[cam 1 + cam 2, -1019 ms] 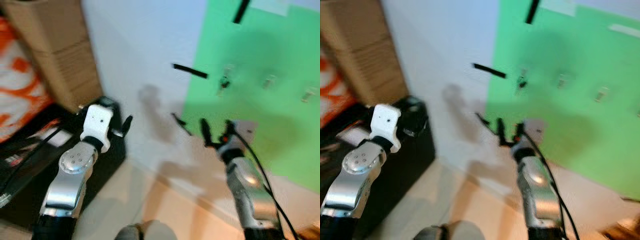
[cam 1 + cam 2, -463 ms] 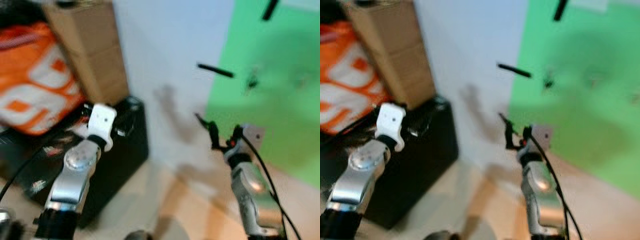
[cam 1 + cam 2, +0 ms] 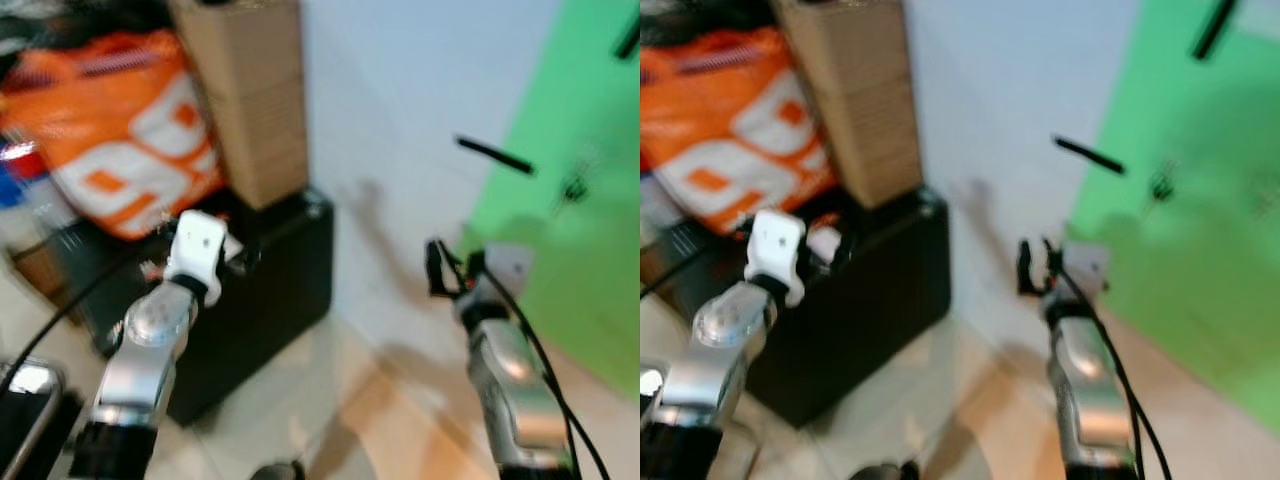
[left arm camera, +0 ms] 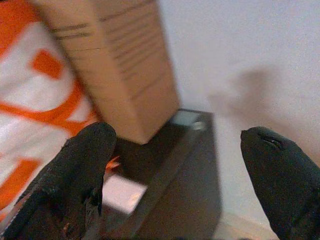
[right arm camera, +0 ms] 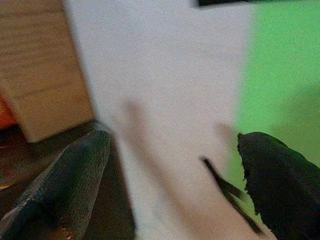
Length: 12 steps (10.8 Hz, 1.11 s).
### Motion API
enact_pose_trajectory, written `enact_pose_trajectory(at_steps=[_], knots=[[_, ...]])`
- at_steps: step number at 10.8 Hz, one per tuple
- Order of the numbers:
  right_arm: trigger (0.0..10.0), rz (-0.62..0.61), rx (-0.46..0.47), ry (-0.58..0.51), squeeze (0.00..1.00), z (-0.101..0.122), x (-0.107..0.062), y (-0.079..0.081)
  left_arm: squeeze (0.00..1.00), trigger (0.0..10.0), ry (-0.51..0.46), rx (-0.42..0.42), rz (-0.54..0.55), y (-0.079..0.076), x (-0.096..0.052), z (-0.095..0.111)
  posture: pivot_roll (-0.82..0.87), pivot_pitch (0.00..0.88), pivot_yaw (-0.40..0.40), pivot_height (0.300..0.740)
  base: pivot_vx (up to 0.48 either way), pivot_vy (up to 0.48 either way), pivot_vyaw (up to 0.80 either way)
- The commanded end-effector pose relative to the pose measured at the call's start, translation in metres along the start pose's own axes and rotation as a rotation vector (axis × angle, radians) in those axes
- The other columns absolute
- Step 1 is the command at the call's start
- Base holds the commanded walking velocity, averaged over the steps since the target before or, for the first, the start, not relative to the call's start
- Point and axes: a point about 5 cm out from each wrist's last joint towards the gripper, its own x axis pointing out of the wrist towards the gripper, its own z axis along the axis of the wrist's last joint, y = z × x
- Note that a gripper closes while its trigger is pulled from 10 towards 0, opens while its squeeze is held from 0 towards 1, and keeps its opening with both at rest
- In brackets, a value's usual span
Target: Hang keys on a hook
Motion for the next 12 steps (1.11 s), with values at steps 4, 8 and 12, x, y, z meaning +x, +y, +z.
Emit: enact_pose_trajectory(at_steps=[4, 8, 12], knots=[[10.0, 0.008, 0.008, 0.063, 1.0, -0.0079, 0.0014, -0.0025, 0.0, 10.0, 0.009, -0.011, 0.027, 0.002, -0.005, -0.0057, 0.0, 0.0, 0.0, 0.74, 0.303, 0.0, 0.0], [10.0, 0.042, -0.002, 0.079, 1.0, -0.0124, 0.0013, 0.0005, 0.0, 10.0, 0.009, -0.007, 0.033, 0.0015, -0.0077, -0.0063, 0.0, 0.0, -0.006, 0.74, 0.313, 0.0, 0.0], [10.0, 0.043, -0.009, 0.081, 1.0, -0.0122, 0.0019, -0.0003, 0.0, 10.0, 0.007, -0.004, 0.029, 0.0002, -0.0072, -0.0058, 0.0, 0.0, -0.007, 0.74, 0.315, 0.0, 0.0]])
